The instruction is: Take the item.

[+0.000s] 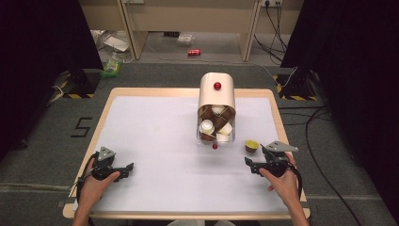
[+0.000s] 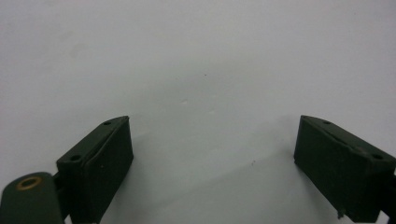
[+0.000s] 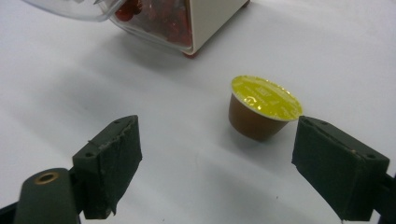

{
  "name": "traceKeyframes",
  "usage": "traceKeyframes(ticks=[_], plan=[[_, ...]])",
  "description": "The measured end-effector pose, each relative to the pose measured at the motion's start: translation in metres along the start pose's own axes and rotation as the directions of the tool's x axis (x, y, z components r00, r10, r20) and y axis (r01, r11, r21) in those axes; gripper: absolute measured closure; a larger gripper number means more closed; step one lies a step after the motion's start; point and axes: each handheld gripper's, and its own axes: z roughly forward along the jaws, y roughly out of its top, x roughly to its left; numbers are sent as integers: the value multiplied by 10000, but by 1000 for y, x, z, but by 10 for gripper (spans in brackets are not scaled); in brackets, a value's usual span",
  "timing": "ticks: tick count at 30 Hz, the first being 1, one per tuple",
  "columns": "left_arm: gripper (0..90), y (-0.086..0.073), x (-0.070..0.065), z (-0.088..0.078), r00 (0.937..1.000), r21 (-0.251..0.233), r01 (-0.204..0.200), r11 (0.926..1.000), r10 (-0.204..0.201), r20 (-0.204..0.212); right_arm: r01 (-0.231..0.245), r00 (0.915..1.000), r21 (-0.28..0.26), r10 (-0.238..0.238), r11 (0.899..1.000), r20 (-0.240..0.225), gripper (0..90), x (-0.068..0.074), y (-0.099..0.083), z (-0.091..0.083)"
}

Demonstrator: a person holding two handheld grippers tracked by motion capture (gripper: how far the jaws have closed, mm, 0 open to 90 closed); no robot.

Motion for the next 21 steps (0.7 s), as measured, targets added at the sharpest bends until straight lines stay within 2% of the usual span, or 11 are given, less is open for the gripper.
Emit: traceKeyframes(ticks=[21], plan=[[110, 0, 0, 0, 10000, -2, -1, 10000, 1, -1, -45, 10000, 129, 45, 9999, -4, 162, 5, -23, -15]])
